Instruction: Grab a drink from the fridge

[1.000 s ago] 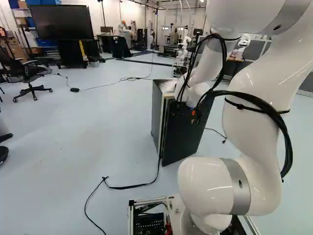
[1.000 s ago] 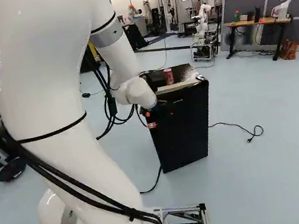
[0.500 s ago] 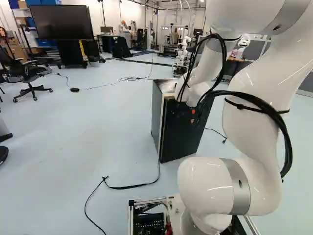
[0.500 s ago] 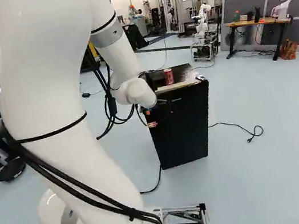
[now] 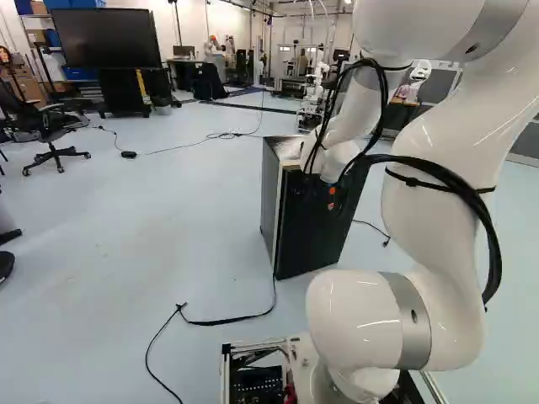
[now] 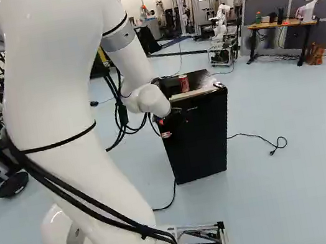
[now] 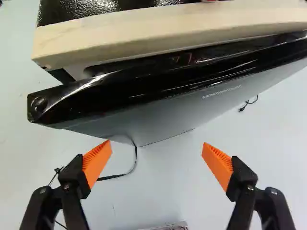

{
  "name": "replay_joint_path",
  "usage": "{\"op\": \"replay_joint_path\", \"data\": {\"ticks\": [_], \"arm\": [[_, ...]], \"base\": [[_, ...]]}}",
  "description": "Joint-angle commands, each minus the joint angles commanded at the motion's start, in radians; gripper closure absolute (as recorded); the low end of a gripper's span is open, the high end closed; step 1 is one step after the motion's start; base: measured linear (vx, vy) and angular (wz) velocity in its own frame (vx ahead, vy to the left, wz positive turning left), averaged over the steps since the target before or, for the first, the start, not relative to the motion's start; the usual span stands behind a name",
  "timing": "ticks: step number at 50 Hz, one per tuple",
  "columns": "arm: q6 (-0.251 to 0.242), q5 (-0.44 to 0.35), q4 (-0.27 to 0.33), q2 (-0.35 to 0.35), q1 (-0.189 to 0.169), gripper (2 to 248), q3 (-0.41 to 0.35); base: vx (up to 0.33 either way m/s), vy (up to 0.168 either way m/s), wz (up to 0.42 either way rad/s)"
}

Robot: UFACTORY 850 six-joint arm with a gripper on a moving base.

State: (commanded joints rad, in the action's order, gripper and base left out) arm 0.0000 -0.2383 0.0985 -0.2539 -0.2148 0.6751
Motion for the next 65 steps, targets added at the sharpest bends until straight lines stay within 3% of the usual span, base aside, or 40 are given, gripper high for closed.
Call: {"op": "replay_joint_path", "data": {"ticks": [65], "arm": [[0.0, -0.012, 0.0, -0.067, 0.012, 3, 0.083]], "base": [[0.0, 0.0, 0.0]]}}
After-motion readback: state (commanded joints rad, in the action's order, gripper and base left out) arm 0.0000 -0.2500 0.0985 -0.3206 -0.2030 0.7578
